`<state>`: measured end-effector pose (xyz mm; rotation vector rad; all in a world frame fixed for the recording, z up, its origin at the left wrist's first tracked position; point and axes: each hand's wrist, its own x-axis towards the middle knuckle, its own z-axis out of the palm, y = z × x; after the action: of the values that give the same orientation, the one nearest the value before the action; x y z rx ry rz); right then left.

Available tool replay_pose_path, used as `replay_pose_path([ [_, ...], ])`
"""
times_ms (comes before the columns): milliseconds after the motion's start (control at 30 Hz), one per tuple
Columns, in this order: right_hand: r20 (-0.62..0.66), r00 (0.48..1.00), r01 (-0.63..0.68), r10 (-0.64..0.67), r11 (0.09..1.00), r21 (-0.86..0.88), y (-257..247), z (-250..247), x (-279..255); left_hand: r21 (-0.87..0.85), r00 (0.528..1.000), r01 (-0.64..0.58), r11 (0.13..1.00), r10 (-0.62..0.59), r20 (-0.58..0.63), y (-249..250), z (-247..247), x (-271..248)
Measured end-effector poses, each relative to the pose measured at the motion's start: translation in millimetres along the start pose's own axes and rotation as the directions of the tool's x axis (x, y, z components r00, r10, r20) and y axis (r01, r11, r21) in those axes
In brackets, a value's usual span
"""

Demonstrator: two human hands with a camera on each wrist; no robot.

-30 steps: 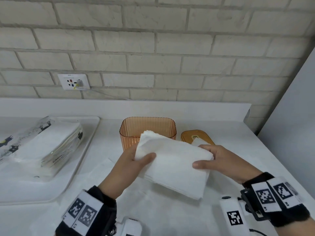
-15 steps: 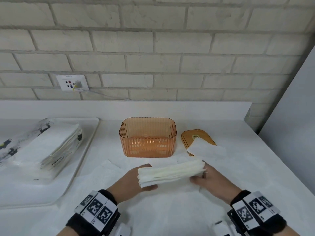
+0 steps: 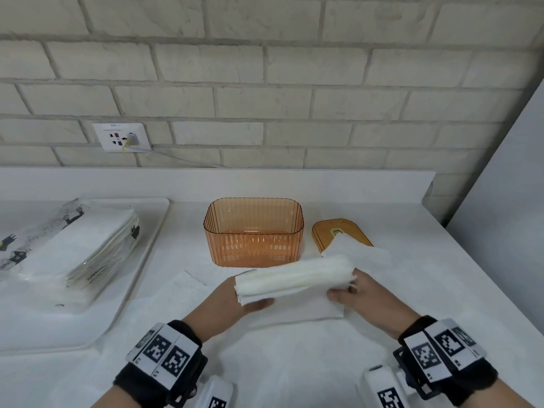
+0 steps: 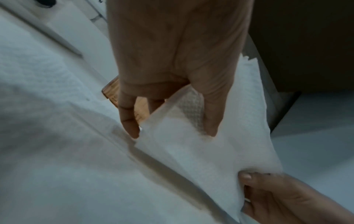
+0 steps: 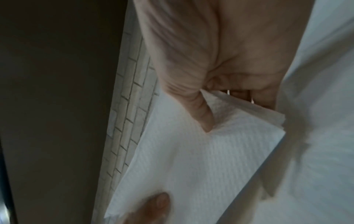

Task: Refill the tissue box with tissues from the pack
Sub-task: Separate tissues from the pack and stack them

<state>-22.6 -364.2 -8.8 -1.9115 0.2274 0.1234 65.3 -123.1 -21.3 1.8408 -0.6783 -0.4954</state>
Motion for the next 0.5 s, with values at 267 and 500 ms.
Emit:
replay_pose_path([
  [267, 0.018, 0.999, -0.049, 0.05, 0.998, -0.035, 0.7, 3.3, -0.6, 0.018, 0.997, 0.07, 0.997, -0.07, -0.03, 3.2, 6.5, -2.5],
  [500, 0.044, 0.999, -0.021, 0.01, 0.966, 0.258, -24.3, -1.2, -1.5, -0.341, 0.947, 0.093, 0.935, -0.19, -0.261, 18.4, 4.8, 2.4],
])
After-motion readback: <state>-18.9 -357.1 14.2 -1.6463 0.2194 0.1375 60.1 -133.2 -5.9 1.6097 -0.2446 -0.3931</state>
